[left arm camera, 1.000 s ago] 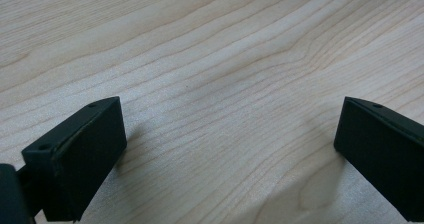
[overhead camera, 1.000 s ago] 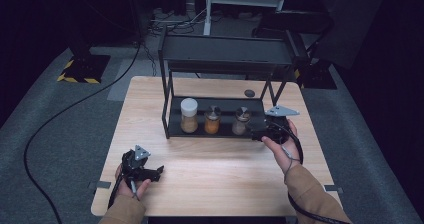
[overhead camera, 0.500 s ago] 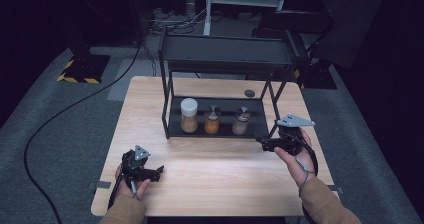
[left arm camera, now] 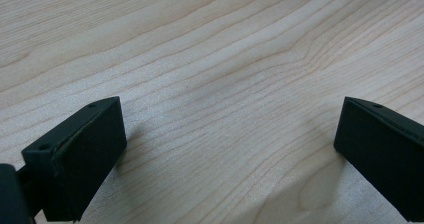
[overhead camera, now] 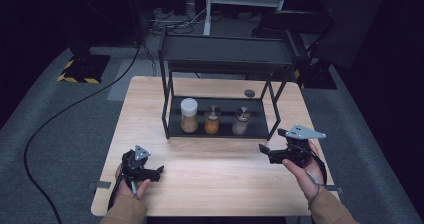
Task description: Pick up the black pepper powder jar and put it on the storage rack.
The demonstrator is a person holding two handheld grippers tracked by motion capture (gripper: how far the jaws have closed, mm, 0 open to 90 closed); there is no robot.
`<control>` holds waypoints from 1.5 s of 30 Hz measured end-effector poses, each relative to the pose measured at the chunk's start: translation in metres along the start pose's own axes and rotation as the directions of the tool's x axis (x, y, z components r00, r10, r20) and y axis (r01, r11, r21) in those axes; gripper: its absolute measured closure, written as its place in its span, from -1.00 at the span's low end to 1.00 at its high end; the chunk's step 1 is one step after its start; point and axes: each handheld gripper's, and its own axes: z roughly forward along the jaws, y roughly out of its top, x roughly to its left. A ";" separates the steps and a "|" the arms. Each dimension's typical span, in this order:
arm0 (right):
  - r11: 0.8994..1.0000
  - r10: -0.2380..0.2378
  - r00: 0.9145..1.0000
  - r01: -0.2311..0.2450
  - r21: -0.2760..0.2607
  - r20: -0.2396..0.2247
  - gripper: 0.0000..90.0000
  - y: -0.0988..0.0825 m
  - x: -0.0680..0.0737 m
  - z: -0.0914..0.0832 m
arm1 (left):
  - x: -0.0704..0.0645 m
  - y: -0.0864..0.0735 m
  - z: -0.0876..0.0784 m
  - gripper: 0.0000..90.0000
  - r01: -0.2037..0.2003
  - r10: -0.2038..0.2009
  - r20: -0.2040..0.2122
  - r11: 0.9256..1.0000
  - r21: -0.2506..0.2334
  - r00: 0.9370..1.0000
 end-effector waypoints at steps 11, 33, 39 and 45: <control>0.999 -0.032 0.999 0.033 0.021 -0.017 -0.89 -0.023 -0.002 -0.003 | 0.000 0.000 0.000 -0.99 0.001 -0.001 0.000 1.000 -0.001 1.000; 0.993 -0.027 1.000 0.027 0.119 -0.001 -0.90 -0.072 -0.019 0.011 | 0.000 0.000 0.000 -0.99 0.001 -0.001 0.000 1.000 -0.002 1.000; 0.989 -0.035 0.999 0.034 0.146 0.008 -0.90 -0.081 -0.022 0.016 | 0.000 0.000 0.000 -0.99 -0.002 0.002 0.001 1.000 -0.001 1.000; 0.987 -0.029 1.000 0.029 0.160 0.000 -0.90 -0.089 -0.026 0.020 | 0.000 0.000 0.000 -0.99 -0.006 0.006 0.004 1.000 -0.002 1.000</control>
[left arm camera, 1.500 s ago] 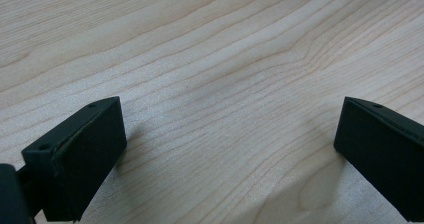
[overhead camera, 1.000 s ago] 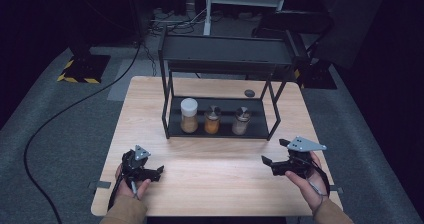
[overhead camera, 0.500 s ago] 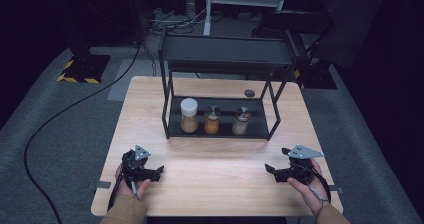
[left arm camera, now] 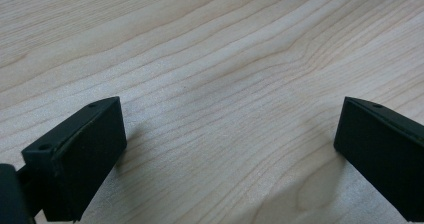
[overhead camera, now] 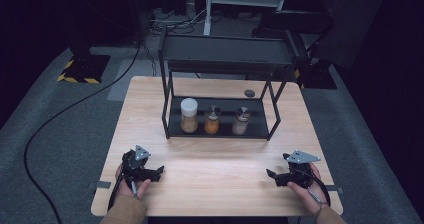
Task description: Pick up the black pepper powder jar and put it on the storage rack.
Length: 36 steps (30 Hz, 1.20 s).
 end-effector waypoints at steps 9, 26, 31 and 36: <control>1.000 0.006 1.000 -0.006 0.022 -0.010 -0.90 -0.008 -0.002 0.004 | 0.000 0.000 0.000 -0.99 -0.002 0.002 0.001 1.000 0.001 1.000; 0.995 -0.015 0.999 0.019 0.096 -0.037 -1.00 -0.005 -0.003 0.012 | 0.000 0.000 0.000 -0.99 -0.003 0.003 0.001 1.000 0.001 1.000; 0.995 -0.015 0.999 0.018 0.095 -0.037 -1.00 -0.005 -0.003 0.012 | 0.000 0.000 0.000 -0.99 -0.003 0.003 0.001 1.000 0.001 1.000; 0.995 -0.015 0.999 0.018 0.095 -0.037 -1.00 -0.005 -0.003 0.012 | 0.000 0.000 0.000 -0.99 -0.003 0.003 0.001 1.000 0.001 1.000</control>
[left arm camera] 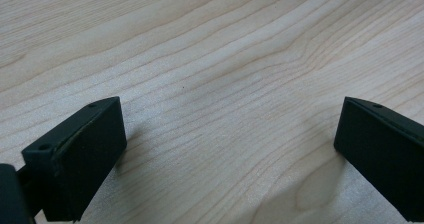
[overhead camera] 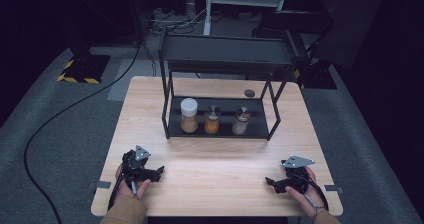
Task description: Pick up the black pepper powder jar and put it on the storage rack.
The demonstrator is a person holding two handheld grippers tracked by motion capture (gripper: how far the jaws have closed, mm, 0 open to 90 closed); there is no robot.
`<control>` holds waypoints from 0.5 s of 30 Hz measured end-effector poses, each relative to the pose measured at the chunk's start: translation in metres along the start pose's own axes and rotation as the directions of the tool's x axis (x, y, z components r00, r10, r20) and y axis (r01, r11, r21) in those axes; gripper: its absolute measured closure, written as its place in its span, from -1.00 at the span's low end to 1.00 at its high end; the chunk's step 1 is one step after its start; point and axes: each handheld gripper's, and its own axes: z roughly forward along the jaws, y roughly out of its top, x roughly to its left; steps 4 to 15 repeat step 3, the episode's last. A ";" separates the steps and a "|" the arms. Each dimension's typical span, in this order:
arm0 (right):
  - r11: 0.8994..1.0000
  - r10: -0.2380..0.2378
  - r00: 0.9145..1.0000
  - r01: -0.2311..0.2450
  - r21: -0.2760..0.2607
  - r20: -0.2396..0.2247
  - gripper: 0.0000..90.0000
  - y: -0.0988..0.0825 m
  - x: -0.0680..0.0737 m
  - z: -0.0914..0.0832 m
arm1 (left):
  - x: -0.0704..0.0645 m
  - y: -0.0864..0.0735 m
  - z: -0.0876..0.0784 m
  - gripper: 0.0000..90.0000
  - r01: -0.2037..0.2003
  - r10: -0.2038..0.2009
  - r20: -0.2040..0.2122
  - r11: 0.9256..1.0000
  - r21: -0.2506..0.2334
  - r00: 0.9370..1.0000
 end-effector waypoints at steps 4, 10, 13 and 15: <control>1.000 0.000 1.000 0.000 0.000 0.000 -1.00 0.000 0.000 0.000 | 0.000 0.000 0.000 -0.99 0.000 0.000 0.000 1.000 0.000 1.000; 1.000 0.000 1.000 0.000 0.000 0.000 -1.00 0.000 0.000 0.000 | 0.000 0.000 0.000 -0.99 0.000 0.000 0.000 1.000 0.000 1.000; 1.000 0.000 1.000 0.000 0.000 0.000 -1.00 0.000 0.000 0.000 | 0.000 0.000 0.000 -0.99 0.000 0.000 0.000 1.000 0.000 1.000; 1.000 0.000 1.000 0.000 0.000 0.000 -1.00 0.000 0.000 0.000 | 0.000 0.000 0.000 -0.99 0.000 0.000 0.000 1.000 0.000 1.000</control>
